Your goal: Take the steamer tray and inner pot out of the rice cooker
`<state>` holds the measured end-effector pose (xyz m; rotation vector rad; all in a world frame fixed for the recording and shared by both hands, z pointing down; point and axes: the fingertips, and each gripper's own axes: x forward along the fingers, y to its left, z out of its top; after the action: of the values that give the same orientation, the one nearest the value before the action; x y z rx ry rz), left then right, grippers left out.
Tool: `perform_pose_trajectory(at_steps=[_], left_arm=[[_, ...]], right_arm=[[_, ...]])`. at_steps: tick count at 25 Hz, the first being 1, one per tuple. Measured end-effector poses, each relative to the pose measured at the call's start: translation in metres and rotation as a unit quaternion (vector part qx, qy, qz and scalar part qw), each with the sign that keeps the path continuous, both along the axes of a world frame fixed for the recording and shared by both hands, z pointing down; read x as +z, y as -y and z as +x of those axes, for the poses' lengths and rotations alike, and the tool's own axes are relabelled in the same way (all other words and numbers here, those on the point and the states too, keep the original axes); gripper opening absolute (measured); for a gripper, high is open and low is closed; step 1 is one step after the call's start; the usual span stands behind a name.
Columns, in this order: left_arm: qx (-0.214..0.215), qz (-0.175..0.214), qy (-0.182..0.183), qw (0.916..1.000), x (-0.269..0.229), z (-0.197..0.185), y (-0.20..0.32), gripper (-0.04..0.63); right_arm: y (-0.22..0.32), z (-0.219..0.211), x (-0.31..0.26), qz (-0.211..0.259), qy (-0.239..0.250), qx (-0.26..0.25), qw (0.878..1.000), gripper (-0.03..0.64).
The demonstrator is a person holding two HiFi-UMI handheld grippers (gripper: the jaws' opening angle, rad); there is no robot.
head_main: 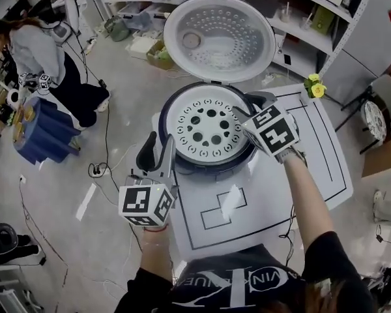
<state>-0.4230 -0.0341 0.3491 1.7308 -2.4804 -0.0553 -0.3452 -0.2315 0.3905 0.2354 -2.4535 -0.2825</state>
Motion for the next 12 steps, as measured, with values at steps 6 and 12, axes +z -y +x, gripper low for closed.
perform_pose_trajectory(at_steps=[6,12], left_arm=[[-0.022,0.005,-0.010,0.9997,0.002,-0.003,-0.003,0.133],[-0.050,0.005,-0.016,0.9986,0.004,-0.010,-0.015,0.133]], right_arm=[[0.013,-0.014,0.019,0.032,-0.080,-0.006,0.996,0.186],[0.016,-0.019,0.016,0.045,-0.060,-0.015,0.997,0.129]])
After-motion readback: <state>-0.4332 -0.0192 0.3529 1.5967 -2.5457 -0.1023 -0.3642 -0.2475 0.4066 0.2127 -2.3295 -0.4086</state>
